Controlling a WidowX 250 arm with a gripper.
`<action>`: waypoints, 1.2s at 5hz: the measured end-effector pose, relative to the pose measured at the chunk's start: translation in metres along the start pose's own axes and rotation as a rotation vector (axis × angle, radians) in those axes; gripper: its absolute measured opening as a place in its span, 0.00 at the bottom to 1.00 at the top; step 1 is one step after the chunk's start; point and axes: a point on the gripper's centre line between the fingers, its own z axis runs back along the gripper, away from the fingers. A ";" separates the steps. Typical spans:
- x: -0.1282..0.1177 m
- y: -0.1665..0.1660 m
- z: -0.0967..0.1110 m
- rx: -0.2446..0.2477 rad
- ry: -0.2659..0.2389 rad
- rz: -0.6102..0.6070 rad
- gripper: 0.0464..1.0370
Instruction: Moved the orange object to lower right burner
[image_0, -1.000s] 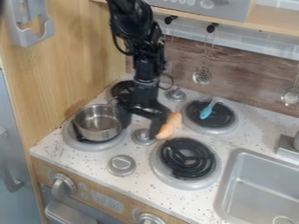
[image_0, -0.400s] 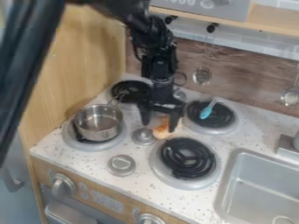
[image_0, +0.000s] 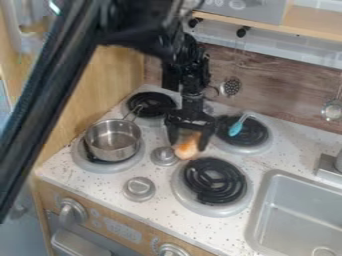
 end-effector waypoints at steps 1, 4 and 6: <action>0.000 -0.001 -0.005 -0.005 -0.008 -0.012 0.65; -0.035 -0.026 0.031 -0.076 -0.084 -0.141 0.59; -0.078 -0.043 0.021 -0.103 -0.044 -0.236 0.59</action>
